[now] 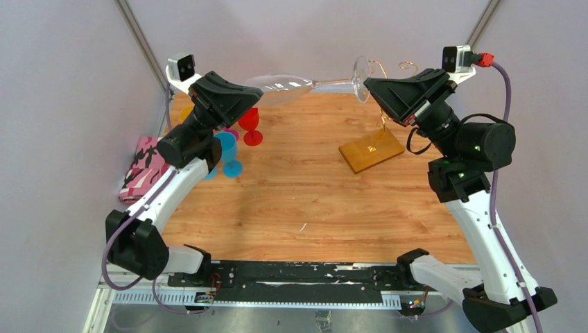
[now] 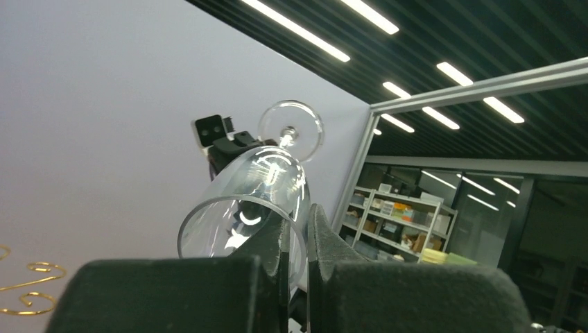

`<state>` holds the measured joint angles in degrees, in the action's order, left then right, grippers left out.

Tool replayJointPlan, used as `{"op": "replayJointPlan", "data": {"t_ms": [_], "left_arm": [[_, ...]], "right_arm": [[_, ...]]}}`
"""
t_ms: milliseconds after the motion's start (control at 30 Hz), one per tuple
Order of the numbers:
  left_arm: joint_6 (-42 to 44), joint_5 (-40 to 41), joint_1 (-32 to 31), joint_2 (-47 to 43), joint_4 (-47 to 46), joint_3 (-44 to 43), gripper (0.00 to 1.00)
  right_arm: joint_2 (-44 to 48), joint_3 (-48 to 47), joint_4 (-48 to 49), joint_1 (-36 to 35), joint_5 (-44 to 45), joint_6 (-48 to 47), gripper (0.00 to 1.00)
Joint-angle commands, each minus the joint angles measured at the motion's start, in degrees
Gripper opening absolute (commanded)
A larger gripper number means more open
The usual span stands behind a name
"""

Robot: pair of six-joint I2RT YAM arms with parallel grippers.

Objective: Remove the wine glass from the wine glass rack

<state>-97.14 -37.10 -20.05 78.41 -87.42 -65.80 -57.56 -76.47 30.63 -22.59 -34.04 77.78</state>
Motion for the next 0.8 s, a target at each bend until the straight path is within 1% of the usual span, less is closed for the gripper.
{"op": "replayJointPlan", "data": {"t_ms": [0, 167, 200, 267, 300, 333, 367, 433, 467, 500, 533, 567, 633, 733, 767], "left_arm": [[3.8, -1.1, -1.2, -1.2, -3.2, 2.1, 0.00], [2.3, -0.6, -1.2, -3.0, -2.6, 3.9, 0.00], [2.6, -0.5, -1.2, -3.4, -0.9, 4.3, 0.00], [5.9, -0.6, -1.2, -5.2, 4.6, 5.5, 0.00], [8.4, -0.5, -1.1, -6.3, 7.8, 6.0, 0.00], [11.9, -0.2, -1.1, -7.9, 11.2, 6.4, 0.00], [13.8, 0.0, -1.0, -9.3, 15.5, 6.5, 0.00], [20.9, 0.9, -1.0, -13.1, 24.2, 6.0, 0.00], [24.3, 1.5, -1.0, -15.1, 29.0, 5.5, 0.00], [27.8, 2.5, -1.0, -17.3, 33.9, 4.8, 0.00], [31.5, 3.6, -1.0, -20.1, 41.7, 3.5, 0.00], [35.1, 5.0, -1.0, -22.1, 45.1, 2.5, 0.00], [42.0, 8.0, -1.0, -25.4, 59.5, -0.8, 0.00], [53.3, 13.5, -1.0, -27.0, 82.3, -10.5, 0.00], [56.6, 16.6, -1.0, -26.5, 90.4, -14.6, 0.00]], "right_arm": [[-2.3, 3.3, -4.0, -1.3, -6.9, -3.4, 0.00], [-2.6, 4.3, -3.4, -1.4, -7.4, -2.7, 0.00], [-2.6, 4.4, -3.3, -1.4, -7.4, -2.7, 0.00], [-2.3, 4.7, -3.3, -1.4, -7.2, -2.8, 0.00], [-2.0, 4.8, -3.6, -1.4, -7.1, -3.3, 0.05], [-1.7, 4.8, -4.1, -1.4, -6.9, -4.2, 0.14], [-1.2, 5.0, -4.7, -1.4, -6.6, -4.7, 0.24], [0.0, 5.6, -5.4, -1.4, -5.3, -6.0, 0.51], [0.7, 5.6, -6.2, -1.3, -4.7, -6.9, 0.66], [1.4, 5.4, -7.6, -1.3, -4.0, -8.3, 0.74], [2.0, 5.0, -9.9, -1.3, -3.1, -9.7, 0.79], [2.8, 4.7, -11.1, -1.2, -2.6, -11.1, 0.83], [4.3, 4.3, -14.6, -1.2, -1.1, -13.6, 0.90], [7.2, 3.7, -21.5, -1.2, 2.9, -19.1, 0.93], [8.4, 3.5, -25.6, -1.2, 5.8, -21.3, 0.94]]}}
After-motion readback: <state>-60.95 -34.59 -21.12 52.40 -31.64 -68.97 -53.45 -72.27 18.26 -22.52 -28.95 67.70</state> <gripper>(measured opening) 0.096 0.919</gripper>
